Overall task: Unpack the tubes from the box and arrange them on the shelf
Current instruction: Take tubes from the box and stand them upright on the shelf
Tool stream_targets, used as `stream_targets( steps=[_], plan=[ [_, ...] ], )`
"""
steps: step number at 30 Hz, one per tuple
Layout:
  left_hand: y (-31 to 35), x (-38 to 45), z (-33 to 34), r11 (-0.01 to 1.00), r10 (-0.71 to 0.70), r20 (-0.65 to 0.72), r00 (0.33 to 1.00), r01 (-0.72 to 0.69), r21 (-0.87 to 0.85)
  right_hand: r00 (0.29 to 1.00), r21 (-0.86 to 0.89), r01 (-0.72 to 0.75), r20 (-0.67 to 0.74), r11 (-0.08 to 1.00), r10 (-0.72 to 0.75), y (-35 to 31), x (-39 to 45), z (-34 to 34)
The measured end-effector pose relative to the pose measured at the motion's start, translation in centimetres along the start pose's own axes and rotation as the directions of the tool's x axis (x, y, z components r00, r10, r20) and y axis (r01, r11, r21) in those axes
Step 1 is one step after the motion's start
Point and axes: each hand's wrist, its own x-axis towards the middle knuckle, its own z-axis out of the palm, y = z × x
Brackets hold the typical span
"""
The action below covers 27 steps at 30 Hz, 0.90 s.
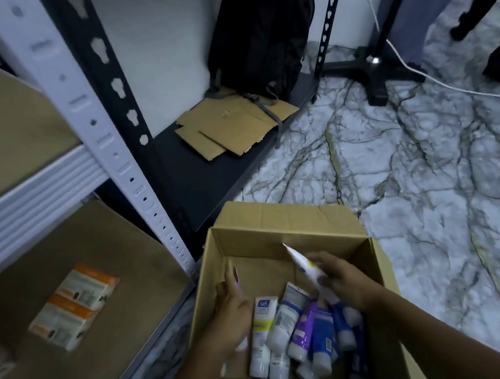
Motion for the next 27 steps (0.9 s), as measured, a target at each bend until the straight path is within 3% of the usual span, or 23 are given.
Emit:
stream_targets(
  steps=[1, 3, 5, 7, 9, 11, 15, 18, 22, 27],
  plan=[
    [0.6, -0.4, -0.7, 1.0, -0.001, 0.034, 0.999, 0.002, -0.024, 0.999, 0.243, -0.045, 0.021, 0.969, 0.041, -1.0, -0.8, 0.3],
    [2.0, -1.5, -2.2, 0.997, 0.024, 0.096, 0.995, -0.017, -0.074, 0.992, 0.592, -0.125, 0.083, 0.796, 0.094, -3.1, -2.3, 1.0],
    [3.3, -2.9, -3.7, 0.98, 0.107, 0.056, 0.993, -0.096, -0.176, 0.991, 0.725, -0.131, 0.123, 0.676, 0.061, -5.7, -3.8, 1.9],
    [5.4, -5.4, -5.2, 0.946, 0.186, -0.087, 0.979, -0.203, -0.253, 0.987, 0.792, -0.098, 0.155, 0.603, -0.042, -8.9, -5.2, 2.6],
    [7.7, -8.5, -6.6, 0.906, 0.248, -0.246, 0.937, -0.314, -0.282, 0.982, 0.797, -0.03, 0.137, 0.603, -0.133, -12.3, -6.8, 3.1],
    [9.7, -12.0, -8.3, 0.858, 0.279, -0.361, 0.89, -0.4, -0.323, 0.976, 0.735, 0.071, 0.089, 0.674, -0.199, -15.8, -8.5, 3.2],
    [12.5, -18.3, -12.6, 0.808, 0.365, -0.536, 0.761, -0.545, -0.224, 0.942, 0.599, 0.264, 0.01, 0.756, -0.336, -22.7, -12.5, 3.0],
    [14.5, -22.8, -16.4, 0.768, 0.377, -0.653, 0.656, -0.616, -0.175, 0.892, 0.58, 0.379, -0.019, 0.721, -0.452, -28.0, -15.2, 3.5],
    [16.1, -27.6, -21.3, 0.735, 0.345, -0.813, 0.469, -0.674, -0.076, 0.805, 0.548, 0.528, -0.078, 0.649, -0.589, -34.4, -17.5, 5.1],
    [15.8, -31.5, -26.8, 0.731, 0.303, -0.906, 0.296, -0.682, 0.022, 0.745, 0.505, 0.618, -0.13, 0.603, -0.654, -41.4, -18.2, 8.1]
  ],
)
